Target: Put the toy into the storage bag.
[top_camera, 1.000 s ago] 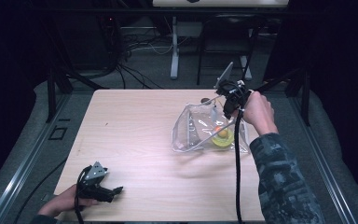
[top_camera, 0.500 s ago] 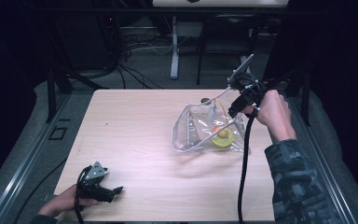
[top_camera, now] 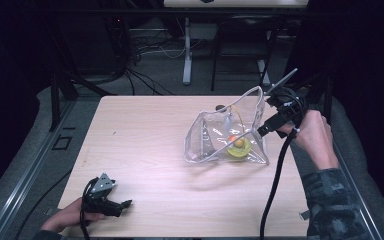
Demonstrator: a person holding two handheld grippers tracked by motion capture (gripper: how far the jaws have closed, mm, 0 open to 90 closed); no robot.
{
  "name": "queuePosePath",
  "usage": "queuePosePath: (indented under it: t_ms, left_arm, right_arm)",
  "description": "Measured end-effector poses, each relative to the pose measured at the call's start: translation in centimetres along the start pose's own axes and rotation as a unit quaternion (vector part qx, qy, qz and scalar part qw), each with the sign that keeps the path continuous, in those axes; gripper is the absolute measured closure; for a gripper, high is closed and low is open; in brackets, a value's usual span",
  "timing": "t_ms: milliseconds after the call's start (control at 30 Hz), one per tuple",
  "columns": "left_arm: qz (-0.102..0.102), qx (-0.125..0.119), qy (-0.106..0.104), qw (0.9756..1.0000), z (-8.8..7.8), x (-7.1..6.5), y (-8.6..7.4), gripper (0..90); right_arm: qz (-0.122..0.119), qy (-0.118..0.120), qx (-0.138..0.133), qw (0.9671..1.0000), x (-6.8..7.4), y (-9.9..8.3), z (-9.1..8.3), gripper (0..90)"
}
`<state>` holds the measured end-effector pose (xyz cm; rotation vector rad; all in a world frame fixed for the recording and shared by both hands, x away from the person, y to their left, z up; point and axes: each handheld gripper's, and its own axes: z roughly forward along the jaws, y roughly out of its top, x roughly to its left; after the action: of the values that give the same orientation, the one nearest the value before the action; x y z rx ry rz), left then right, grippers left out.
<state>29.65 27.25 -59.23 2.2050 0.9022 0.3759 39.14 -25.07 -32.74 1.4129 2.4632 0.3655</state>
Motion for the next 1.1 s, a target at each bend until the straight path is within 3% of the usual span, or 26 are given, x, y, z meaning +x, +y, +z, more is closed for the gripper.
queuePosePath:
  t_ms: [300, 533, 733, 1100]
  left_arm:
    - [0.0, -0.002, 0.002, 1.0, 0.0, 0.0, 0.0, 0.0]
    - [0.001, -0.001, 0.002, 1.0, 0.0, 0.0, 0.0, 0.0]
    - [0.0, -0.001, 0.002, 1.0, 0.0, 0.0, 0.0, 0.0]
    - [0.001, -0.001, 0.002, 1.0, 0.0, 0.0, 0.0, 0.0]
  right_arm:
    - [0.013, 0.011, 0.001, 0.9998, -0.2, -2.7, 1.2, 0.0]
    - [0.017, 0.018, 0.011, 0.9996, 0.1, -5.0, 3.0, 0.0]
    - [0.036, 0.03, 0.018, 0.9987, 0.5, -7.8, 5.6, 0.0]
    - [0.056, 0.045, 0.067, 0.9951, 0.6, -12.3, 11.2, 1.0]
